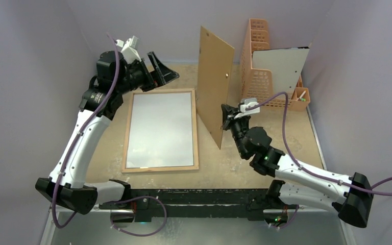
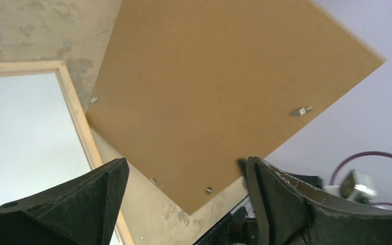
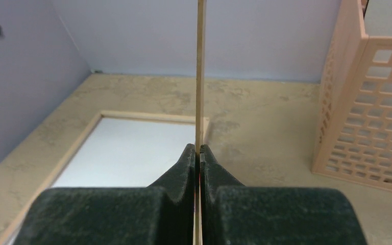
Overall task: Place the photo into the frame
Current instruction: Turn over the photo frame item at the center of the board.
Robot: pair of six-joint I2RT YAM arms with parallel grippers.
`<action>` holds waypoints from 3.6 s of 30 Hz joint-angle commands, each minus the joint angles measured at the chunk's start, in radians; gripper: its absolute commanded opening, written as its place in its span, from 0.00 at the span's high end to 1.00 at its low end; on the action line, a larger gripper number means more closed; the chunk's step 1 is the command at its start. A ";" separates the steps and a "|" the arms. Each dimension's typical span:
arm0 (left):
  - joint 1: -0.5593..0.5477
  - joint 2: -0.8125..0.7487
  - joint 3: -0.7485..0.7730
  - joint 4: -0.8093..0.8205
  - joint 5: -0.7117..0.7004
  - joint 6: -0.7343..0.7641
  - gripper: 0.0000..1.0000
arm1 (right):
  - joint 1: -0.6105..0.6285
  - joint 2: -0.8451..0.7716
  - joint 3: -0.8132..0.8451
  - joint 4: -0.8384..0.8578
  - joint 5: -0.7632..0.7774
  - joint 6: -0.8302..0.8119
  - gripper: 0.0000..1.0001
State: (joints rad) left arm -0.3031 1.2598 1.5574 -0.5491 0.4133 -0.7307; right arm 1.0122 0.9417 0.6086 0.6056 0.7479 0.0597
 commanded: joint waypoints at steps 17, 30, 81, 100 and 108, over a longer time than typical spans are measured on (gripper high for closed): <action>0.007 0.219 -0.175 0.093 -0.142 0.088 0.14 | -0.311 0.139 0.385 -0.250 -0.288 0.456 1.00; 0.007 0.330 -0.216 0.186 -0.092 0.013 0.14 | -0.449 0.151 0.364 -0.146 -0.439 0.422 1.00; 0.077 0.040 -0.625 1.289 0.545 -0.671 0.47 | -0.721 -0.018 0.296 -0.143 -0.969 0.935 1.00; 0.167 0.153 -0.432 1.584 0.709 -0.951 0.86 | -0.722 -0.121 0.060 0.073 -1.086 1.151 1.00; 0.167 0.231 -0.439 1.881 0.716 -1.242 0.92 | -0.722 -0.113 -0.006 0.179 -1.043 1.205 1.00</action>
State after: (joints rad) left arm -0.1280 1.4834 1.0698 1.0824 1.1347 -1.8011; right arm 0.2836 0.8215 0.5919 0.7185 -0.2146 1.2682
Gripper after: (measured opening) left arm 0.142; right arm 0.018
